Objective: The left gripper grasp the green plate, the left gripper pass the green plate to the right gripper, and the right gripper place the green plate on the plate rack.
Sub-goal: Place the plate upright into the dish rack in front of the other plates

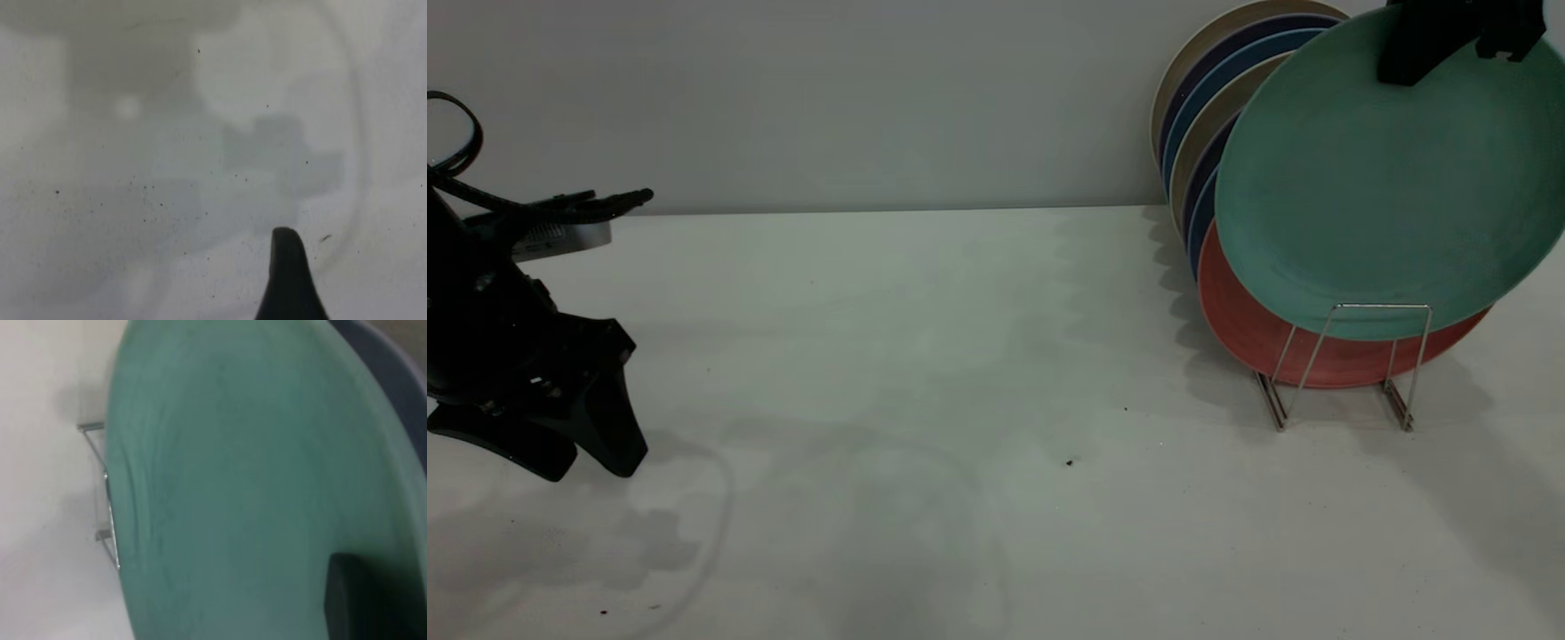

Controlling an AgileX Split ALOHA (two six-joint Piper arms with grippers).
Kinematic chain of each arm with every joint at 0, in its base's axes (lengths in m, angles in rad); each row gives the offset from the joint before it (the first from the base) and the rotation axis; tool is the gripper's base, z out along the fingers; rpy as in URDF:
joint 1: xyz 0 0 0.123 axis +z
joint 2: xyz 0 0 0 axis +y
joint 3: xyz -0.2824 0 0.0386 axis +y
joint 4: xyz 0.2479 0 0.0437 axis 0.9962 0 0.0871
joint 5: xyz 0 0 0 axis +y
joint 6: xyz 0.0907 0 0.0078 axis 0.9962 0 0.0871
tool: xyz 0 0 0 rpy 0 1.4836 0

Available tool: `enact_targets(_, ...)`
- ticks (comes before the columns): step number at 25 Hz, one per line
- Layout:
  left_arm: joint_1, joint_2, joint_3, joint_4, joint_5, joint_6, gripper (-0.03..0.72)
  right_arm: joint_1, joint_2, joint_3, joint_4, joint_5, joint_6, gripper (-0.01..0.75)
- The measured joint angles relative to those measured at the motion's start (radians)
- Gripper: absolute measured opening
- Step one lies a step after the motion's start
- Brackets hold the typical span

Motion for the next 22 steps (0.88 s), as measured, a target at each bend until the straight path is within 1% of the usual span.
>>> enact_targets(4, 0.0, 0.0, 0.0, 0.0, 0.0, 0.0, 0.539, 0.0, 0.0, 0.0, -0.001, 0.027, 0.027, 0.156)
enact_targets(9, 0.0, 0.0, 0.0, -0.001, 0.0, 0.0, 0.539, 0.0, 0.0, 0.0, 0.005, 0.087, 0.076, 0.211)
enact_targets(17, 0.0, 0.0, 0.0, -0.001, 0.0, -0.005, 0.539, 0.0, 0.0, 0.0, 0.073, 0.17, 0.116, 0.242)
enact_targets(22, 0.0, 0.0, -0.016, 0.013, 0.004, -0.039, 0.539, 0.0, 0.0, 0.0, 0.092, 0.198, 0.222, 0.246)
